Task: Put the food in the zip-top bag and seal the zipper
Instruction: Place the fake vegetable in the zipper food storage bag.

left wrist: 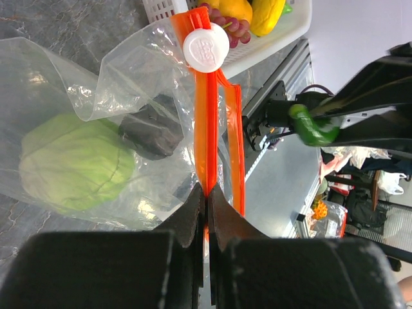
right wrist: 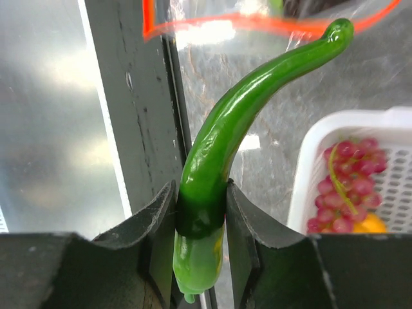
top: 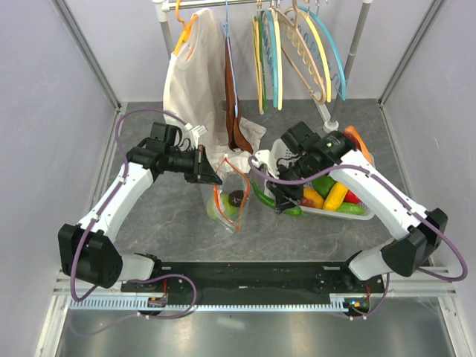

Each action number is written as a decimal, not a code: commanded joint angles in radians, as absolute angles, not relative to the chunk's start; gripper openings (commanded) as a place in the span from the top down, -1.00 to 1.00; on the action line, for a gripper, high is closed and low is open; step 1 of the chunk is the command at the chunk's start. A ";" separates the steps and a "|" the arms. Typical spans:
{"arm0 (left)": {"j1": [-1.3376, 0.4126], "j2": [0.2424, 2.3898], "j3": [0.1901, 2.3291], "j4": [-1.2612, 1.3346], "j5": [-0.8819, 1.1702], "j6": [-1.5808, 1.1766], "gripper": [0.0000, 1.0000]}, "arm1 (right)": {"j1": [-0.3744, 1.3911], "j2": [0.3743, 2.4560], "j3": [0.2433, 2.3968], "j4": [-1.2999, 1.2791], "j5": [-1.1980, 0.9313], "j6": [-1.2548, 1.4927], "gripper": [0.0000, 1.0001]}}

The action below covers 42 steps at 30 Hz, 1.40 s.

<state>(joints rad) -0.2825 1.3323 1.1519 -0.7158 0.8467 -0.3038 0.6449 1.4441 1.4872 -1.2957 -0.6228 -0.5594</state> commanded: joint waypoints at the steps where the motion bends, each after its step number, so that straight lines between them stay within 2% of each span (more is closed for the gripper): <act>1: -0.279 1.316 1.144 -0.724 0.851 -0.331 0.96 | 0.673 1.518 1.693 -1.354 -0.689 -0.506 0.39; 6: -0.281 1.322 1.157 -0.723 0.853 -0.331 0.96 | 0.724 1.626 1.795 -1.417 -0.698 -0.486 0.33; 11: -0.279 1.312 1.163 -0.723 0.847 -0.333 0.96 | 0.765 1.681 1.827 -1.450 -0.693 -0.476 0.36; 20: -0.281 1.310 1.172 -0.721 0.854 -0.328 0.96 | 0.767 1.781 1.836 -1.407 -0.597 -0.330 0.34; 31: -0.281 1.307 1.152 -0.715 0.854 -0.327 0.96 | 0.767 1.916 2.011 -1.348 -0.641 -0.218 0.30; 35: -0.282 1.312 1.150 -0.713 0.857 -0.327 0.96 | 0.767 1.974 2.045 -1.329 -0.638 -0.183 0.14; 42: -0.282 1.307 1.137 -0.710 0.861 -0.325 0.96 | 0.767 2.003 2.104 -1.281 -0.647 -0.126 0.06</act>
<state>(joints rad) -0.2829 1.3323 1.1503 -0.7155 0.8444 -0.3038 0.7681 1.9961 2.0308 -1.3293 -0.6243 -0.1780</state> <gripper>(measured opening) 0.033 0.448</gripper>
